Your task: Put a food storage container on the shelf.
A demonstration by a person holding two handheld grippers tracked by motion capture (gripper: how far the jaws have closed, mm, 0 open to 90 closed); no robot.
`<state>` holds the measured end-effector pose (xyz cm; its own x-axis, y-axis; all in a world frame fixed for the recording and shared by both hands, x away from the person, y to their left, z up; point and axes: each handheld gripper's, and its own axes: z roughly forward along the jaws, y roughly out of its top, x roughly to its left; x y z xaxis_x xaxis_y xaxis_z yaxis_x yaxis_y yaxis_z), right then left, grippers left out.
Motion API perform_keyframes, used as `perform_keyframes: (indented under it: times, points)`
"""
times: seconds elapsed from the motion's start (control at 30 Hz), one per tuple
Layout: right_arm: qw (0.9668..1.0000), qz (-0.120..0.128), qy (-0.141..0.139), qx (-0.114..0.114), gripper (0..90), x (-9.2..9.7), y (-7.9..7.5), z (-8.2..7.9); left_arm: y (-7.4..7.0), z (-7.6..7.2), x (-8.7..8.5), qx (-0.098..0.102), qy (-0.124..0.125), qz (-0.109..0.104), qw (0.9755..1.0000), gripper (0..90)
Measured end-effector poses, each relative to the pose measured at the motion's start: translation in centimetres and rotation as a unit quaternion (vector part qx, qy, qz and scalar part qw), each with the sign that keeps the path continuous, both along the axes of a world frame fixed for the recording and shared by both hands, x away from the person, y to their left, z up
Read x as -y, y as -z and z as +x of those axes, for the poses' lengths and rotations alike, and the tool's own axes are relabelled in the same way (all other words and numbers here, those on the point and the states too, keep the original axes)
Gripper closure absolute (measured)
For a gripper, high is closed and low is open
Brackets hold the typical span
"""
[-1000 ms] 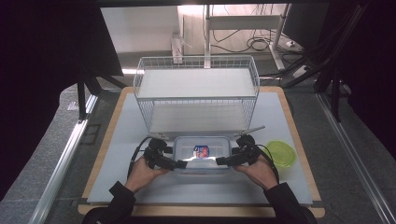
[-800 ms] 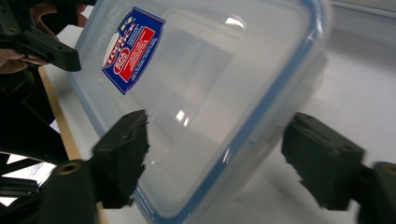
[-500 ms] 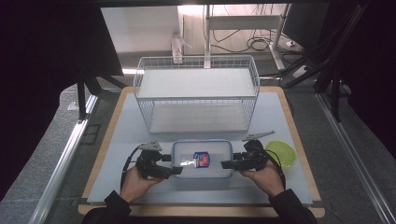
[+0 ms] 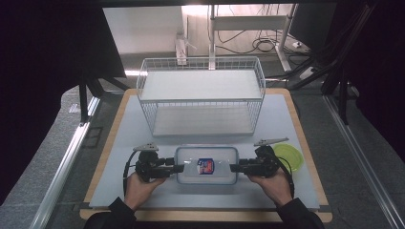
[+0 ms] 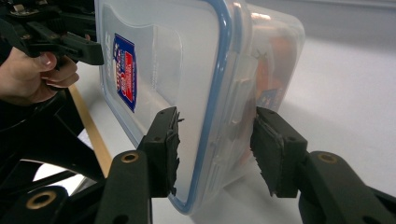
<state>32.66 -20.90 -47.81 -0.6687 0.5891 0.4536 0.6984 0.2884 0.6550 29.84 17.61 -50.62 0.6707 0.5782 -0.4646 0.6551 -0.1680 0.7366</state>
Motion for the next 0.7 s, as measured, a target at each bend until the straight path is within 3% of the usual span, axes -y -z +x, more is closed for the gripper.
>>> perform_keyframes:
  times: [0.3, 0.7]
  points:
    - [0.9997, 0.009, 0.006, 0.021, 53.3, 0.0, -0.4, -0.1, -0.4, 0.1, -0.1, 0.012, -0.006, -0.003, 0.9999, 49.0]
    - [0.9980, 0.035, 0.003, 0.052, 54.2, -0.1, -2.3, 0.2, -2.6, 0.5, -0.8, 0.036, -0.003, -0.011, 0.9993, 50.4]
